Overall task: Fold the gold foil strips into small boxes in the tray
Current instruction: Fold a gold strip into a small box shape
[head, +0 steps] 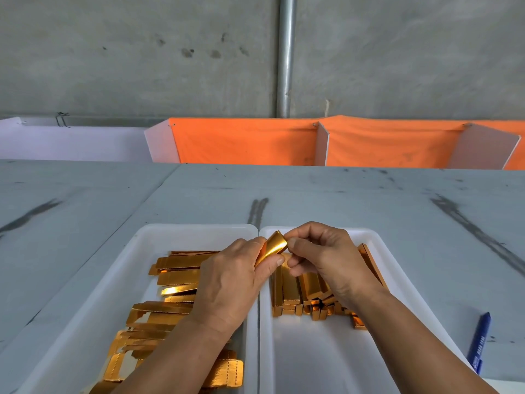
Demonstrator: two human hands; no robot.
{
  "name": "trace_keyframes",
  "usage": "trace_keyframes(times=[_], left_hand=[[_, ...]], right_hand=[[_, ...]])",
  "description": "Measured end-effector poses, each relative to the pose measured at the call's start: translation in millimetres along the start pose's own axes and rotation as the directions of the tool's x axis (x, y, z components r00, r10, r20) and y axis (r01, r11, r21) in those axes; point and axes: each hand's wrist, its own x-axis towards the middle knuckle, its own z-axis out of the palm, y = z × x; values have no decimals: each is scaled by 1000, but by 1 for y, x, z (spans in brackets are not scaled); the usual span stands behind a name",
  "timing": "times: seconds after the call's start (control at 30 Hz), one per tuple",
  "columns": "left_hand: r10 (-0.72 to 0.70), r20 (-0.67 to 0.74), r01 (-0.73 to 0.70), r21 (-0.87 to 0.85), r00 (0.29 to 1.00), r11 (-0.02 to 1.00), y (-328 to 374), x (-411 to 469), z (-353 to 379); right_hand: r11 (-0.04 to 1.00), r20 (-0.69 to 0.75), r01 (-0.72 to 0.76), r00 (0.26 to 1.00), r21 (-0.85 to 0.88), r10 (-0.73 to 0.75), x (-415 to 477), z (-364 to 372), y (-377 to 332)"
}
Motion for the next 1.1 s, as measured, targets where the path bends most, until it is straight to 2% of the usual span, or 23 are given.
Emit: trace_keyframes(times=[0.37,0.63,1.1], left_hand=[[-5,6,5,-22,1000,1000,3,1,-2],[9,-2,-9,-36,1000,999,4,1,-2],[4,41,-3,-22,999,1000,1,0,-1]], right_hand=[[995,-80,73,994,-63,-78,-2,9,2],[987,-64,79,994,-142,-88,-1,8,4],[990,-62,52,996,-129,-60,0,7,6]])
